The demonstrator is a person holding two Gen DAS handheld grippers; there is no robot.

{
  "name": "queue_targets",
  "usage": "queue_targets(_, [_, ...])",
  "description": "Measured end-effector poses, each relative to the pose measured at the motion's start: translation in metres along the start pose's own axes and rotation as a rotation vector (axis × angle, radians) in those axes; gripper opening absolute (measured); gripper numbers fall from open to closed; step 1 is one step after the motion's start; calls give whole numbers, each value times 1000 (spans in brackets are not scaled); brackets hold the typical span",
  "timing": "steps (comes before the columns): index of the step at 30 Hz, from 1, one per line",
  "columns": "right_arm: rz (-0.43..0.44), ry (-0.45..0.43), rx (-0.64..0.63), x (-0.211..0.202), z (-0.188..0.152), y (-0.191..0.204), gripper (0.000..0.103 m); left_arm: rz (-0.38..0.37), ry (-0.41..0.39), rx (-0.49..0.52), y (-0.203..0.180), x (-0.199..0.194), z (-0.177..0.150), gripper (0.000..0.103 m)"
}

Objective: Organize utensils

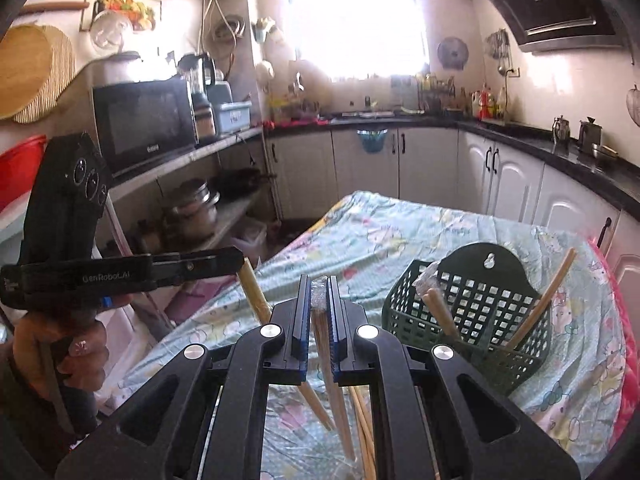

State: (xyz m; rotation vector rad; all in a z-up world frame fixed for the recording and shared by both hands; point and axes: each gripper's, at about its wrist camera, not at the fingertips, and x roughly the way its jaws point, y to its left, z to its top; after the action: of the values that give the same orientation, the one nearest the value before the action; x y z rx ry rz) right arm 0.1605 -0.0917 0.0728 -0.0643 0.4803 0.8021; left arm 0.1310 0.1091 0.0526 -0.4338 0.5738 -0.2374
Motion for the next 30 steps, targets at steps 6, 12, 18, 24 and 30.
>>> queue_targets(6, [-1,-60,31,-26,3,-2,8,-42,1,47,-24,-9,-3,3])
queue_targets(12, [-26,-120,23,-52,10,0,8,-79,-13,87,-50,-15,-1,3])
queue_targets(18, [-62,-163,15,-72,20,-6,8,-108,-26,119,-71,-16,7,3])
queue_targets(24, [-103,-205,16,-94,33,-19,8,-135,-42,159,-96,-14,18,3])
queue_targets(30, [-149,-244,18,-112,44,-36,8,-162,-58,213,-123,-10,27,3])
